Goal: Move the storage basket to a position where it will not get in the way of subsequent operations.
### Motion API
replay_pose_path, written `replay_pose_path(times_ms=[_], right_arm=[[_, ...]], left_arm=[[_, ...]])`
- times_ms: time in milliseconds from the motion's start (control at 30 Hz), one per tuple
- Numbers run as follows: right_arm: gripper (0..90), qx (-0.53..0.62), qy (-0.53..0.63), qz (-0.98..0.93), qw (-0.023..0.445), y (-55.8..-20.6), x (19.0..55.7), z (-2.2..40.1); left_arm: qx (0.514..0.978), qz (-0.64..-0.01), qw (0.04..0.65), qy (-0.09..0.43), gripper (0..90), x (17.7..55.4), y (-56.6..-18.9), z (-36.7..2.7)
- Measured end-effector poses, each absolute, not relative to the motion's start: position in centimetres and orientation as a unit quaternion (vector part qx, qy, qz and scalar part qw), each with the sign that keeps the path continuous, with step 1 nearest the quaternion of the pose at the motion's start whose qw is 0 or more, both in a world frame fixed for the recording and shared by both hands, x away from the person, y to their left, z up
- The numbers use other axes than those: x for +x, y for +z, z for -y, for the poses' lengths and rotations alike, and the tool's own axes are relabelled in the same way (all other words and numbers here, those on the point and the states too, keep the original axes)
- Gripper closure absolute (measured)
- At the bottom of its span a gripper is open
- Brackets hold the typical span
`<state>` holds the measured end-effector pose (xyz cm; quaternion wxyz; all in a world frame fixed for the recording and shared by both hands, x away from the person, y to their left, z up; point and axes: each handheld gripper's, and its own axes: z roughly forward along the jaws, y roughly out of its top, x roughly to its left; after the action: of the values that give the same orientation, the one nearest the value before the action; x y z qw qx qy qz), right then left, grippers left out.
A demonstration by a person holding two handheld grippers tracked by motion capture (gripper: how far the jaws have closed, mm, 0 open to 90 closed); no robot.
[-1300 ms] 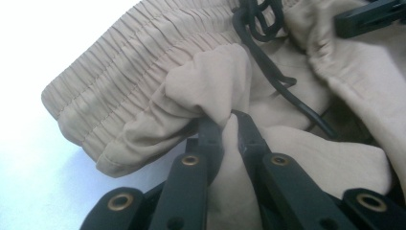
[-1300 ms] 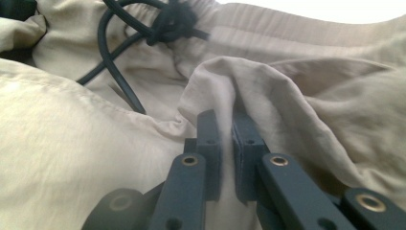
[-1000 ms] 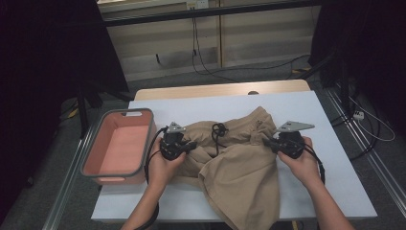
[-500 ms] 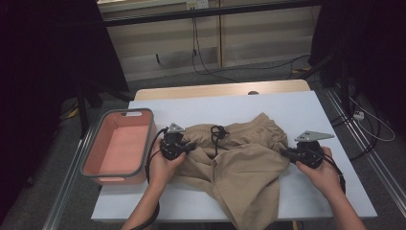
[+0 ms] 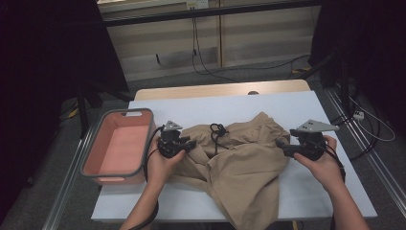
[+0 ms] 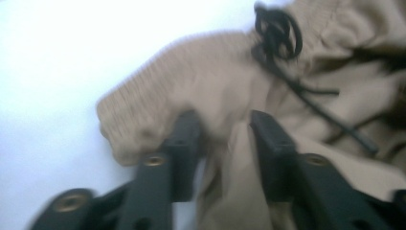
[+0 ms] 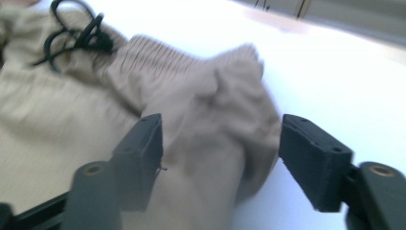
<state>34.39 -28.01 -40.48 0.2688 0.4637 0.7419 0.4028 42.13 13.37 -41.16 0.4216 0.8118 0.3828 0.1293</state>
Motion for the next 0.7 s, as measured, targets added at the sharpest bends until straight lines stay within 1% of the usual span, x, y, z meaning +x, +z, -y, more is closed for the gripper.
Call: replay_pose_path(times_ms=[67,100,167,300,400,533,600,633,700], right_arm=[[25.8,0.463,0.403,-0.737,0.281,-40.3,35.3,27.7],[25.9,0.466,0.400,-0.737,0.281,-40.3,36.0,27.5],[23.6,0.471,0.392,-0.737,0.285,-40.3,37.2,27.2],[22.2,0.488,0.401,-0.723,0.279,-40.7,39.7,26.5],[20.9,0.489,0.387,-0.727,0.287,-41.3,41.2,25.6],[22.2,0.517,0.392,-0.712,0.270,-42.5,42.8,25.5],[26.2,0.529,0.385,-0.714,0.250,-43.4,43.3,25.7],[30.4,0.534,0.378,-0.717,0.240,-43.8,43.4,25.7],[46.3,0.542,0.377,-0.720,0.214,-44.4,43.2,25.9]], left_arm=[[0.804,-0.383,0.432,0.141,44.5,42.2,-40.8,-13.4],[0.800,-0.387,0.436,0.139,37.7,42.3,-40.7,-13.5],[0.795,-0.391,0.442,0.142,29.5,42.5,-40.6,-13.6],[0.788,-0.406,0.438,0.150,21.9,43.2,-41.0,-13.8],[0.785,-0.414,0.436,0.152,19.6,43.6,-41.3,-14.1],[0.780,-0.422,0.435,0.158,17.5,44.1,-41.3,-14.1],[0.780,-0.425,0.431,0.164,17.6,44.4,-41.3,-14.2],[0.776,-0.430,0.432,0.163,17.6,44.6,-41.3,-14.2],[0.771,-0.436,0.433,0.168,17.6,44.9,-41.4,-14.3]])
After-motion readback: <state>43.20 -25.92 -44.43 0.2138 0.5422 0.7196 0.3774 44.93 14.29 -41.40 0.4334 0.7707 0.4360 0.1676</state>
